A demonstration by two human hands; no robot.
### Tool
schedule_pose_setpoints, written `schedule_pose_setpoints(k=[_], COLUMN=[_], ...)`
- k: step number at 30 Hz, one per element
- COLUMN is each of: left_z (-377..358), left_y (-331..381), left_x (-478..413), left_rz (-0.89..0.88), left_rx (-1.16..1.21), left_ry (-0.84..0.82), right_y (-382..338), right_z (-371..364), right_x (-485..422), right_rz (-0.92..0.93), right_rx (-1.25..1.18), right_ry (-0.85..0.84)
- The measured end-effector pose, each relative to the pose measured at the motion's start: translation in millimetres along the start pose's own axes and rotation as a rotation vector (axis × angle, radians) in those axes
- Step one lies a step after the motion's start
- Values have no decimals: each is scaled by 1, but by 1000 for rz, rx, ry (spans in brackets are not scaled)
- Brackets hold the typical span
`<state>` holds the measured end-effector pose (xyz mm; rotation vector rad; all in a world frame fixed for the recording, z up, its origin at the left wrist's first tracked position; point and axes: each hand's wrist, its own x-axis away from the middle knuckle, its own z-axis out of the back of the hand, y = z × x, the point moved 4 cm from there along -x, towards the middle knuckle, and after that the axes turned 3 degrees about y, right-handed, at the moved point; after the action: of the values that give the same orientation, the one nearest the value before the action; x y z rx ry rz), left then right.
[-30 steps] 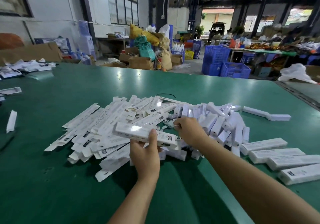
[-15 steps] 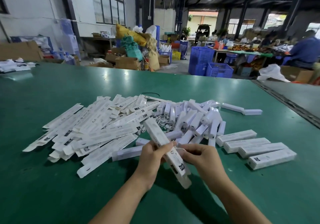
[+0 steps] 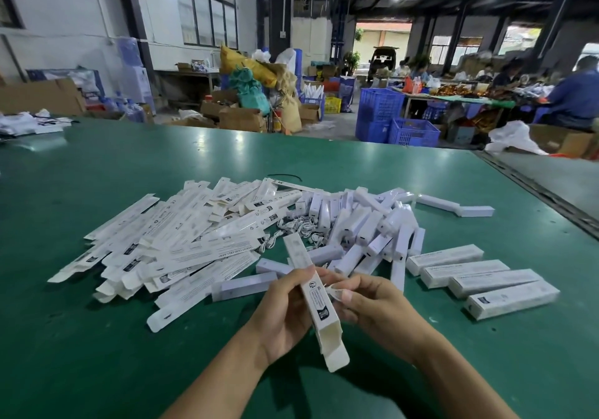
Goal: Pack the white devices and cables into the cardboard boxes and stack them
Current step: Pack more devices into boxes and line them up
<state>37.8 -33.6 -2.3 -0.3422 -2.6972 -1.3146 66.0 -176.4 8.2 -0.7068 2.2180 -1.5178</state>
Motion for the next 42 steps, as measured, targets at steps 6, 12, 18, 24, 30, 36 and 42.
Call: schedule_pose_setpoints(k=[6,12,18,24,30,36,42], left_z=[2,3,21,32,32,26,21], left_y=[2,7,24,36,35,29,27], left_x=[-1,-1,-3,-2,0,-2,-3], left_rz=[-10,-59,-268,-437,-501,-509,-489], left_rx=[42,66,121,237,112,63,85], left_ry=[14,49,220,378,480,413,384], right_y=[-6,-2,-7,-20,-18,-12,-12], right_z=[2,9,21,13,8,7,5], right_x=[2,0,2,9,10,8,6], right_rz=[65,141,255,372,370,365,393], right_rx=[62,144,223,262,330,388,423], right_ry=[55,178,457,512,561,579,594])
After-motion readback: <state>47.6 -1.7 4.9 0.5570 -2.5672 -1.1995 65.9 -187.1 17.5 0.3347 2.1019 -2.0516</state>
